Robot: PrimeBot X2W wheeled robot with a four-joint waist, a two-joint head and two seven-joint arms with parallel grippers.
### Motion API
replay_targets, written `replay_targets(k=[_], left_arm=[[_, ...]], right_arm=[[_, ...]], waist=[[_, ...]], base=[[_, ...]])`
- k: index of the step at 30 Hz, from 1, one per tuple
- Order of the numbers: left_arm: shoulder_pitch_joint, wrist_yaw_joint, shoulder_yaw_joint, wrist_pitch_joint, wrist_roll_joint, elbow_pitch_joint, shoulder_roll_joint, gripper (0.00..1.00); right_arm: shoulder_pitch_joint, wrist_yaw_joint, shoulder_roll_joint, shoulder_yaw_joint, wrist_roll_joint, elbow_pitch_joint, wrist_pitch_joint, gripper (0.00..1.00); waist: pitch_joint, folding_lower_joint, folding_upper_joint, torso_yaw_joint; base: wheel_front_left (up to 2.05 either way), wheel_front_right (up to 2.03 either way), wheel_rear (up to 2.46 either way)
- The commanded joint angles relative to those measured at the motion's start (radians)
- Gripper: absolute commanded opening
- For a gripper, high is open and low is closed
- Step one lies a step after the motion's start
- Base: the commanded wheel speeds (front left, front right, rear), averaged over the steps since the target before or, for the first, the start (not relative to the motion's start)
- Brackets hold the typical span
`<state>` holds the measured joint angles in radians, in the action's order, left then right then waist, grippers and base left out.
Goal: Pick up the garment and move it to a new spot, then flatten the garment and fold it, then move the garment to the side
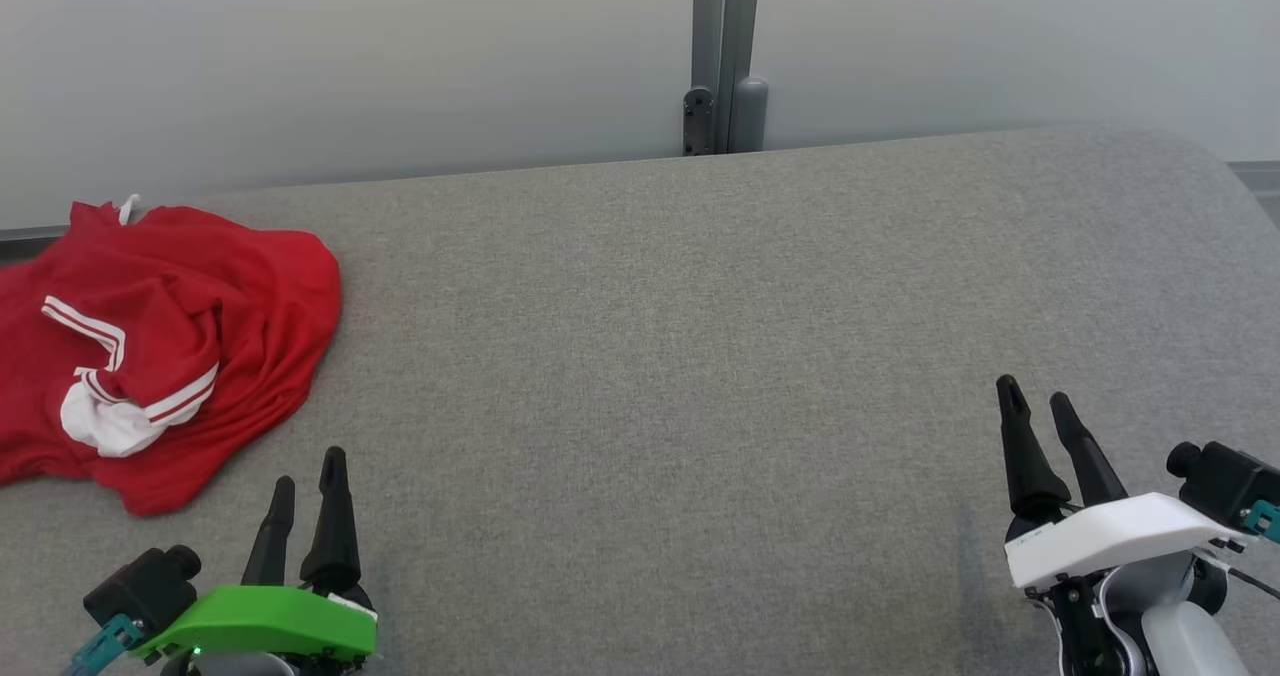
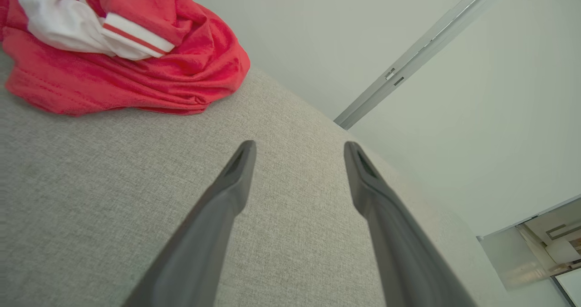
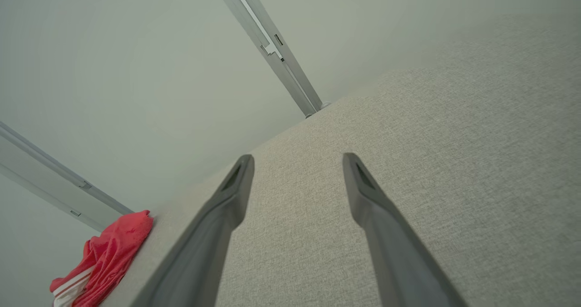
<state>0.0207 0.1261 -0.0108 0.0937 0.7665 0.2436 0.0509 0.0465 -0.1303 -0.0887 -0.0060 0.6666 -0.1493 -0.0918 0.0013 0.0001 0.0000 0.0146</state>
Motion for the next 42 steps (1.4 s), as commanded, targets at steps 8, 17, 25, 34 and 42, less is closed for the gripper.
replay_targets(k=[8, 17, 25, 34, 42], left_arm=[[-0.007, 0.004, -0.005, 0.032, -0.13, -0.012, 0.012, 1.0], [-0.016, 0.005, -0.009, 0.056, -0.235, -0.021, 0.013, 1.0], [-0.024, 0.005, -0.012, 0.077, -0.327, -0.027, 0.013, 1.0], [-0.031, 0.005, -0.02, 0.097, -0.407, -0.029, 0.015, 1.0], [-0.036, 0.006, -0.028, 0.114, -0.451, -0.005, 0.017, 1.0]], right_arm=[[0.0, 0.0, -0.015, 0.006, -0.13, 0.018, -0.033, 1.0], [-0.006, 0.0, -0.018, 0.015, -0.239, 0.02, -0.058, 1.0], [-0.011, 0.0, -0.021, 0.017, -0.327, 0.021, -0.079, 1.0], [-0.015, 0.0, -0.018, 0.008, -0.41, 0.023, -0.099, 1.0], [-0.027, 0.0, -0.017, 0.002, -0.463, 0.012, -0.117, 1.0]], waist=[[-0.002, -0.0001, 0.0, 0.003], [-0.002, -0.0001, 0.0, 0.005], [-0.002, -0.0001, 0.0, 0.007], [-0.001, -0.0001, 0.0, 0.009], [-0.002, -0.0001, 0.0, 0.012]], base=[[0.0, 0.0, 0.0], [0.0, 0.0, 0.0], [0.0, 0.0, 0.0], [0.0, 0.0, 0.0], [0.0, 0.0, 0.0]])
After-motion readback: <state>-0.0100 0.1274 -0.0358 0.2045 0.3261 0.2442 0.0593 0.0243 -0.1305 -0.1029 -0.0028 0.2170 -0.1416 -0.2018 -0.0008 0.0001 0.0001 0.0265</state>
